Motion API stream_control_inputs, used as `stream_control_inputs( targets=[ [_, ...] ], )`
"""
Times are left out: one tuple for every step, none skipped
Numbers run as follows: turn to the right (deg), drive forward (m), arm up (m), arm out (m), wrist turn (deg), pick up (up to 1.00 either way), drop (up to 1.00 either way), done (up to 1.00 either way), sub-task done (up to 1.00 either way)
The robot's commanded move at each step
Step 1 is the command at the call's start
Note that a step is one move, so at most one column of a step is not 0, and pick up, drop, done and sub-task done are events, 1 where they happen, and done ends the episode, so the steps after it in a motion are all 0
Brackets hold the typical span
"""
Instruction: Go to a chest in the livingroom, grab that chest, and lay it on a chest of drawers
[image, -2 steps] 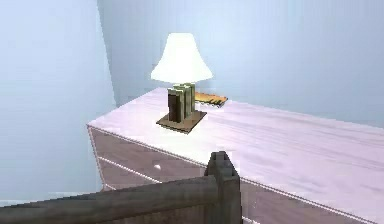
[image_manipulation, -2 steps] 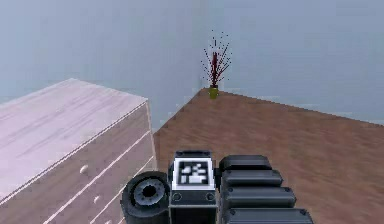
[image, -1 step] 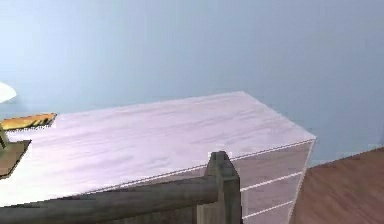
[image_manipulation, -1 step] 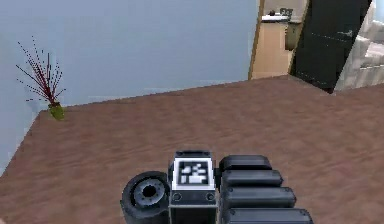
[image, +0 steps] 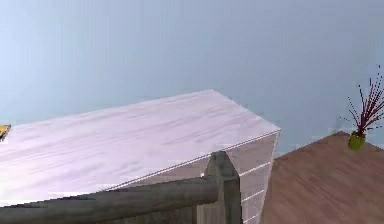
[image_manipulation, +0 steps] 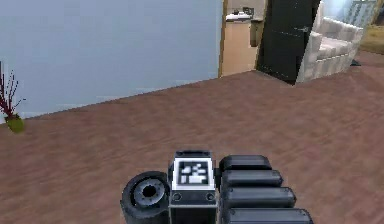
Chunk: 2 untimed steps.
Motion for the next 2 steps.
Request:
stream_control_inputs(
  targets=[
    [-45.0,0.00,0.00,0.00,0.0,0.00,0.00,0.00,0.00],
    [-3.0,0.00,0.00,0.00,0.0,0.00,0.00,0.00,0.00]
  ],
)
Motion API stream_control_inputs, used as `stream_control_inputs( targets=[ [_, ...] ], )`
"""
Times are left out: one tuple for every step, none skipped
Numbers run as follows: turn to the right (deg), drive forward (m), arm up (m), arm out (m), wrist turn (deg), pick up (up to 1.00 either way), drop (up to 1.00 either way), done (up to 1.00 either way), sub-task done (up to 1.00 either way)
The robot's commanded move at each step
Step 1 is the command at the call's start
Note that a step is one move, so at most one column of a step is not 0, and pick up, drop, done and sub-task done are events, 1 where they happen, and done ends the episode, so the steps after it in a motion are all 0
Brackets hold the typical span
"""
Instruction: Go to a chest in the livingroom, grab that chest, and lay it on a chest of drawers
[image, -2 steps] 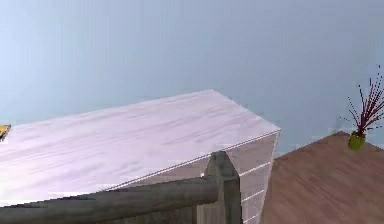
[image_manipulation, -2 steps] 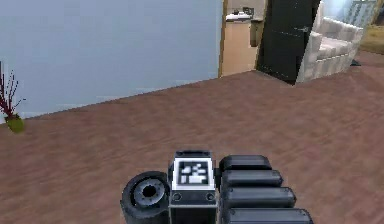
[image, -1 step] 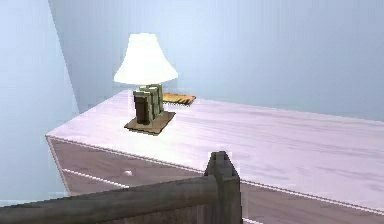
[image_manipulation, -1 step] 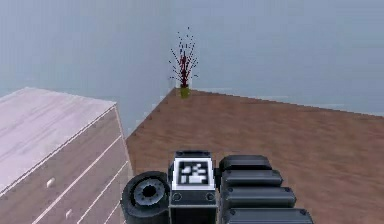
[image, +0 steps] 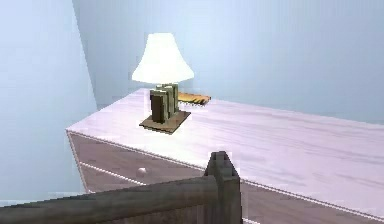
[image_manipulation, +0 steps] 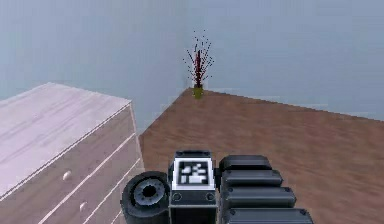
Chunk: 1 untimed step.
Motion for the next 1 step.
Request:
stream_control_inputs(
  targets=[
    [42.0,0.00,0.00,0.00,0.0,0.00,0.00,0.00,0.00]
  ],
)
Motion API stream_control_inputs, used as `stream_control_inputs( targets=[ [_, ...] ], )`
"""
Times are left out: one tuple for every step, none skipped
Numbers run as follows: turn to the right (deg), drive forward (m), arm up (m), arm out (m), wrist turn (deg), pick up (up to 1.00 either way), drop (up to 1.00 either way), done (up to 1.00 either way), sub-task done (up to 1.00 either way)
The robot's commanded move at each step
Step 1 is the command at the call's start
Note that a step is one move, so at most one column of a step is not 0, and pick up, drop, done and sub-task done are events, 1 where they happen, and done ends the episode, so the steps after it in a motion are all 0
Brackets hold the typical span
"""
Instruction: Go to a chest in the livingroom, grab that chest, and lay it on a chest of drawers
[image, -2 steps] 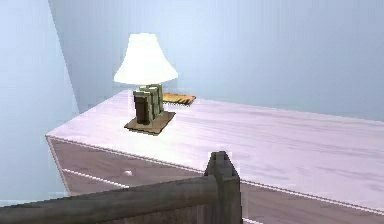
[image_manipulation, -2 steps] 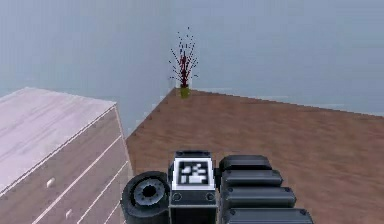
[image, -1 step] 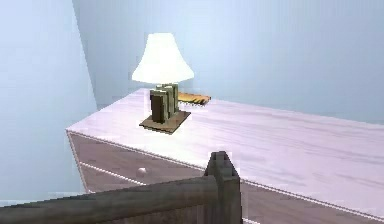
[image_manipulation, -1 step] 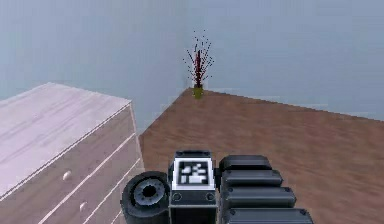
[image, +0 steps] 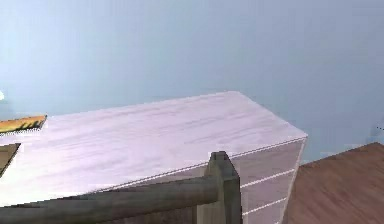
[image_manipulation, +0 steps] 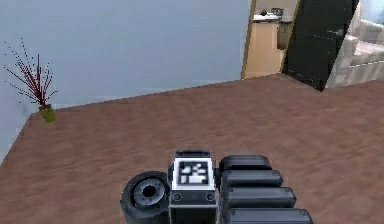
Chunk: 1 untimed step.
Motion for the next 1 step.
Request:
stream_control_inputs(
  targets=[
    [-30.0,0.00,0.00,0.00,0.0,0.00,0.00,0.00,0.00]
  ],
)
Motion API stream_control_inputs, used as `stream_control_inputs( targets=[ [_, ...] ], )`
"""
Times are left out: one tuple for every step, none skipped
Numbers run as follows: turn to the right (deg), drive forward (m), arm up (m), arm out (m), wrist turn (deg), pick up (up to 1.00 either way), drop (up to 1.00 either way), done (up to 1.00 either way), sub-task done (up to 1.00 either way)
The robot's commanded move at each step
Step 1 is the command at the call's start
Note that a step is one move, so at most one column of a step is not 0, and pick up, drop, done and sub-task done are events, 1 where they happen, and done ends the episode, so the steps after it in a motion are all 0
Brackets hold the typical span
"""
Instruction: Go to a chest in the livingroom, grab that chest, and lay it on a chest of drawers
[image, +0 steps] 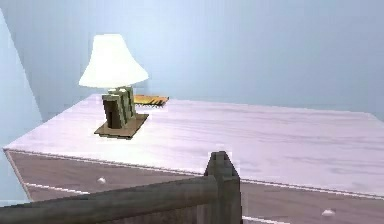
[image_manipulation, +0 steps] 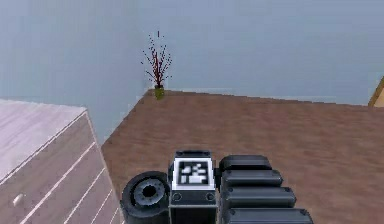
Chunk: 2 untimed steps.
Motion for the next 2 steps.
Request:
stream_control_inputs(
  targets=[
    [27.0,0.00,0.00,0.00,0.0,0.00,0.00,0.00,0.00],
    [-15.0,0.00,0.00,0.00,0.0,0.00,0.00,0.00,0.00]
  ],
)
